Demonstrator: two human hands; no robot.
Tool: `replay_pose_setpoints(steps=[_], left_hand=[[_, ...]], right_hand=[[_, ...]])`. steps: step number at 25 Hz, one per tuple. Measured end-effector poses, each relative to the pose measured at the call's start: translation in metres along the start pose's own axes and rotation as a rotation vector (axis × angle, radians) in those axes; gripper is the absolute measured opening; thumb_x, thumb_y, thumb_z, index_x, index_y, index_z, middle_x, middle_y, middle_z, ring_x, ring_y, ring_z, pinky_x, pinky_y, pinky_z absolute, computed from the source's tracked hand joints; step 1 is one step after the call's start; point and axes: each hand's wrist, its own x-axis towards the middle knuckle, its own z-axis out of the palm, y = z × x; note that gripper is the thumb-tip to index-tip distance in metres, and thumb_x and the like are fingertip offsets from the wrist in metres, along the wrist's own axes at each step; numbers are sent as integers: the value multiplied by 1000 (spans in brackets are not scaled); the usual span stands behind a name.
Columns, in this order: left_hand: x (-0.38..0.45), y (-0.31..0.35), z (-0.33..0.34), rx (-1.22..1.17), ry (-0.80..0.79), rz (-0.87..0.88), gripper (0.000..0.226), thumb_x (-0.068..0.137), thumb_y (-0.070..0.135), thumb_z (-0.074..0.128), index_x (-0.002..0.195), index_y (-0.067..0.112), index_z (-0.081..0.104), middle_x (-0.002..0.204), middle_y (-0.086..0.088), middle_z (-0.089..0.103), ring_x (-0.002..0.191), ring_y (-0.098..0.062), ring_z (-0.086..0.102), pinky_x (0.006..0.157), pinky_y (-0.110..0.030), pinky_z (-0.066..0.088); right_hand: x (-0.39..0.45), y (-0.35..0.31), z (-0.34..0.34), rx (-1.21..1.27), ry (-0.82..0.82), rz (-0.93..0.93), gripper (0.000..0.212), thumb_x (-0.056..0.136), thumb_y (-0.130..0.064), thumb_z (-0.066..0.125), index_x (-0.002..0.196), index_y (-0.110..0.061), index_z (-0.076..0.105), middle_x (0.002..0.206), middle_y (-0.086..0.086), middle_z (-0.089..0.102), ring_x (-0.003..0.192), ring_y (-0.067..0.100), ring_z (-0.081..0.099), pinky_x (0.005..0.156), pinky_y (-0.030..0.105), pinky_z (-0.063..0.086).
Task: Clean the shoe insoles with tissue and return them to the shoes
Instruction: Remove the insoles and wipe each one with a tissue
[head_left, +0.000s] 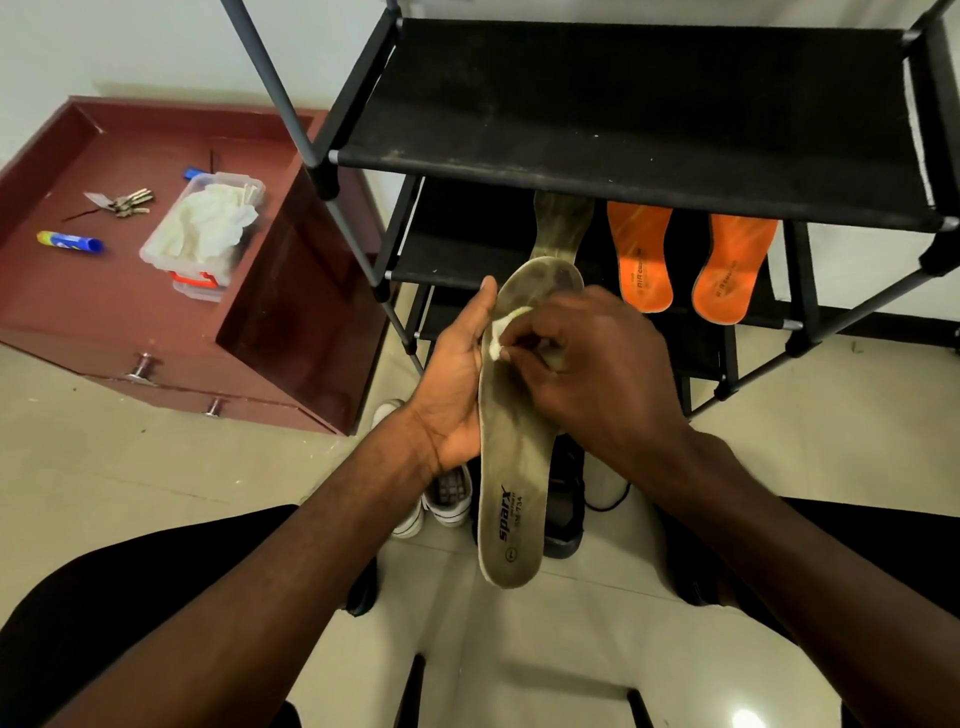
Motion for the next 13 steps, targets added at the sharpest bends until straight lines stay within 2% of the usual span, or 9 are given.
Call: replay_pose_setpoints(steps=[2,3,6,9,10,13], left_hand=[[0,0,4,11,-6,-2,62,107,63,33,132,16,65,114,-9,74,108,-24,69,97,-43,56],[0,0,4,12,2,-2,62,107,63,33,134,16,64,118,-10,73,111,-25,69,99,-44,55],[0,-1,0,-7,16,-5,65,106,63,39,140,12,61,135,-18,63,126,-29,62,112,-43,47],[0,-3,0,-10,16,-7,62,107,62,35,133,14,65,120,-11,71,112,-24,68,101,-41,54],[-1,-3,1,-15,15,-4,62,107,62,35,133,14,65,119,-10,71,111,-24,68,100,-41,54],[0,-3,-4,-23,33,-8,62,106,61,38,134,13,64,121,-10,68,113,-24,66,104,-40,51]], right_hand=[[4,5,0,-67,85,60,11,89,-27,77,99,-23,80,97,-6,75,91,17,63,77,43,54],[3,3,1,-40,94,76,11,89,-26,77,99,-22,80,96,-6,75,91,17,63,77,43,54],[-5,-7,6,7,-21,-28,7,88,-25,76,93,-21,79,91,-7,72,90,16,60,76,40,48],[1,5,0,-152,29,53,11,89,-31,74,96,-23,79,96,-7,74,97,22,60,82,37,34],[2,5,0,-143,28,73,12,90,-30,73,96,-23,79,96,-6,74,97,23,60,83,38,35],[-4,-2,4,-105,-76,-55,10,88,-29,73,93,-23,78,94,-8,72,96,22,59,80,41,40]])
